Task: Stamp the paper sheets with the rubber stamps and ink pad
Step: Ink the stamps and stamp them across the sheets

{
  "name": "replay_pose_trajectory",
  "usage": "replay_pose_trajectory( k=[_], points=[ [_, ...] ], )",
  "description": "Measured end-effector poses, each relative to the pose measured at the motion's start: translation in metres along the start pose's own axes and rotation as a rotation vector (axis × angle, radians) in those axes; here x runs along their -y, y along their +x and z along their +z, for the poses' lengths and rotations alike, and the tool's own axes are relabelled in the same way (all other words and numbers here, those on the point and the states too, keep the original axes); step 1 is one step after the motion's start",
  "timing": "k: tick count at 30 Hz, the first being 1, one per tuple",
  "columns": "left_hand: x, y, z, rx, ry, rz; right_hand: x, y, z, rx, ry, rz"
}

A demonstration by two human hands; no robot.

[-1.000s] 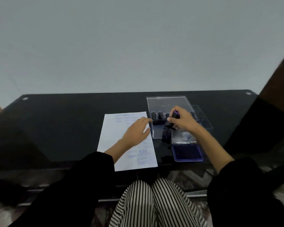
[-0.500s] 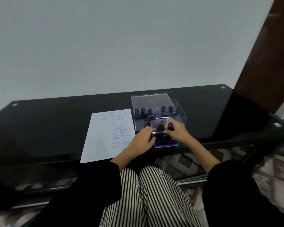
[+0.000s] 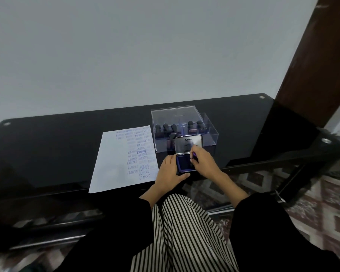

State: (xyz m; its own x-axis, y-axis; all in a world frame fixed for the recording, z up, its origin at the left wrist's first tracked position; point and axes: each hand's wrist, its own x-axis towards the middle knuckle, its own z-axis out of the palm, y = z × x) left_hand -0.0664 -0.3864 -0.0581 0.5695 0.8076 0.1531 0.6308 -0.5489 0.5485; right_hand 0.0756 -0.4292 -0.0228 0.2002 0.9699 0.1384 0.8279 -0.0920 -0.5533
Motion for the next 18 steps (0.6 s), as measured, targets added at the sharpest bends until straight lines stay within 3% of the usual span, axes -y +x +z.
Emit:
replay_pose_trajectory(
  k=[8,18],
  points=[
    [0.012,0.002,0.012,-0.098,0.106,0.036,-0.006,0.0,0.012,-0.059,0.02,-0.044],
    [0.017,0.003,0.022,-0.136,0.197,0.029,-0.008,0.015,0.009,0.031,0.054,-0.013]
  ],
)
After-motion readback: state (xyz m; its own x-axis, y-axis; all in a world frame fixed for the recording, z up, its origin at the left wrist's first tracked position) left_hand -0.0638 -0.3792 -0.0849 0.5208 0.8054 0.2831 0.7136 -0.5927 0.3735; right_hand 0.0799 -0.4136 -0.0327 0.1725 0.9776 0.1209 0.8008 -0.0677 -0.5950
